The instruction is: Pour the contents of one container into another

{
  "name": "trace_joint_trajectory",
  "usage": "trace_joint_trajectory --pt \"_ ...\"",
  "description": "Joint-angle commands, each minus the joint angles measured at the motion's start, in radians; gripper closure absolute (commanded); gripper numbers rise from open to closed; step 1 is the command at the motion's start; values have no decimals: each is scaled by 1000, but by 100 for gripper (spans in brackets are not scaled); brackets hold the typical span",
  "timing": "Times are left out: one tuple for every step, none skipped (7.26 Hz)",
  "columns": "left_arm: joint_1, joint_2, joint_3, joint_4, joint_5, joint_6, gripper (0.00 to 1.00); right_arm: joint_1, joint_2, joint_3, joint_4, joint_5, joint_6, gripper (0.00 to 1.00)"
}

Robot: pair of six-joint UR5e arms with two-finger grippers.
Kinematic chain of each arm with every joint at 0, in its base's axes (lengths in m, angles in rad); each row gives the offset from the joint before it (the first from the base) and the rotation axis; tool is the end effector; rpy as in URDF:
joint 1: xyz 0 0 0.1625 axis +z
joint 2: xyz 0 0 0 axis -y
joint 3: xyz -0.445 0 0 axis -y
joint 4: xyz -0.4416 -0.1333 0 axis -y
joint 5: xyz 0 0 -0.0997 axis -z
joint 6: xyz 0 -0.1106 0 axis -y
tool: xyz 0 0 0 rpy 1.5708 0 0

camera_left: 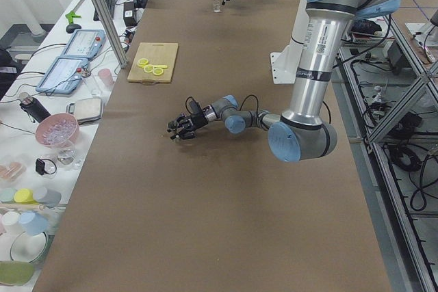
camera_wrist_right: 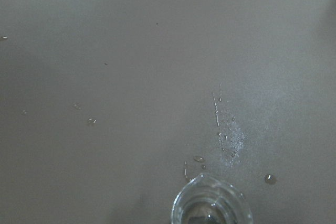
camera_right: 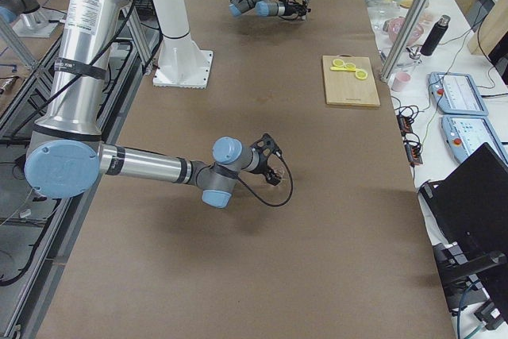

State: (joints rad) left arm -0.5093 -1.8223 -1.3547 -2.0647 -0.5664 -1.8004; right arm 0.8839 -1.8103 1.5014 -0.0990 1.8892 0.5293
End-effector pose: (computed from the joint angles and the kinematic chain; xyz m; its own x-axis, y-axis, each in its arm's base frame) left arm 0.4728 -0.5236 0.5788 0.5896 -0.4691 -0.6575 0.7885 0.1581 0.5943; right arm -0.2098 -0.4114 0.6792 0.6036 -0.5568 0.5707 -0.0617 0.6810 0.7296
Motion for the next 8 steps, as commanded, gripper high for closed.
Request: trace_joint_trajectory --pt "0 5 -6 0 2 1 65 -8 20 -129 173 -13 1 0" --pt "0 3 -11 0 3 1 73 -8 17 -136 188 -9 0 0" --pt "0 6 -24 0 3 3 82 -11 25 -141 186 -13 0 0" --pt "0 9 -30 0 3 3 94 -11 57 -156 186 -16 1 0" --pt "0 18 -52 0 3 4 100 -22 65 -165 188 -62 -15 0" --pt "0 41 -94 2 2 6 100 -39 87 -193 221 -90 -40 0" --pt "2 75 -148 2 0 6 100 -49 98 -205 225 -107 -40 0" --pt "2 101 -193 2 2 6 100 -57 98 -210 232 -117 -40 0"
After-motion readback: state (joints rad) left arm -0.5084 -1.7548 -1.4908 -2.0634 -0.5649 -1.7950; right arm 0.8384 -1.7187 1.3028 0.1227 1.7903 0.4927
